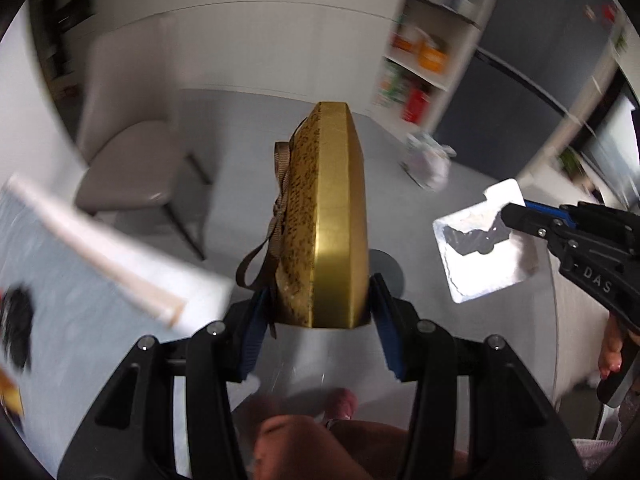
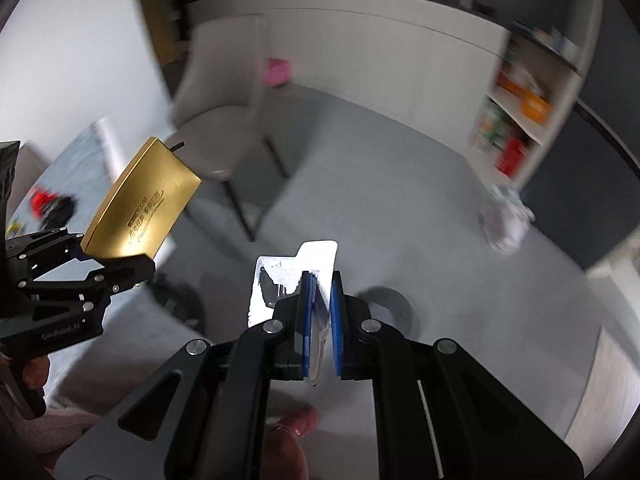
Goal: Collect trash
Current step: 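Carry the gold box and white tray to the bin and release them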
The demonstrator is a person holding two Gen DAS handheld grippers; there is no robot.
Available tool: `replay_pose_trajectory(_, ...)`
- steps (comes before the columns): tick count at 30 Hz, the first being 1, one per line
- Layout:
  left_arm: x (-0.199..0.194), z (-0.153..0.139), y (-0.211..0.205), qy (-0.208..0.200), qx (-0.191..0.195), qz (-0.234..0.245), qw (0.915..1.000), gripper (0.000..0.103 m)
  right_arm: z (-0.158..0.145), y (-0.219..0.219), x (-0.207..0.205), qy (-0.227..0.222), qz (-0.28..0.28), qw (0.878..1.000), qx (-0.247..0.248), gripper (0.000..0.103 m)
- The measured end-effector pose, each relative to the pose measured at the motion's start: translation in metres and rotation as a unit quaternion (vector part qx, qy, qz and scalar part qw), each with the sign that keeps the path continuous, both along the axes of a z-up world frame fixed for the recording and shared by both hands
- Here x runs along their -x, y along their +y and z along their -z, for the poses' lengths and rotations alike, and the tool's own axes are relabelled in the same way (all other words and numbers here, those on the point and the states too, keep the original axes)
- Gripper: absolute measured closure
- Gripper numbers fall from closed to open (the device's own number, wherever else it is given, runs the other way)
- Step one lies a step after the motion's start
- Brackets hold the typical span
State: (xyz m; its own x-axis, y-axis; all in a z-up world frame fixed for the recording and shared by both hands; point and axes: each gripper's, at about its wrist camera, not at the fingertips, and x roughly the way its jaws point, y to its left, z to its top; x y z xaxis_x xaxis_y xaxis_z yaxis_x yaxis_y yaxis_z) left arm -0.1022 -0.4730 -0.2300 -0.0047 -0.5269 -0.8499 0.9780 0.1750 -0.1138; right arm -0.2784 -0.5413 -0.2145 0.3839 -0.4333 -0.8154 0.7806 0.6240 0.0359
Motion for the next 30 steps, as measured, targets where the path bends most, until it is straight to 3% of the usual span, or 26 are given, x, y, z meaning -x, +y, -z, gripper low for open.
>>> replay_pose_trajectory(9, 0.057, 0.066, -0.101, 0.016, -0.040, 0.128, 0.9908, 0.054, 0.064, -0.057, 0.045, 0.016, 0.119, 0.992, -0.031, 0.095)
replay_pose_trajectory(14, 0.080, 0.132, -0.140, 0.021, -0.067, 0.172, 0.9826, 0.054, 0.120, -0.084, 0.060, 0.019, 0.162, 0.985, -0.049, 0.095)
replay_pose_trajectory(30, 0.113, 0.369, -0.221, 0.005, -0.136, 0.162, 0.9774, 0.054, 0.355, -0.158, 0.056, 0.031, 0.177, 0.977, -0.112, 0.094)
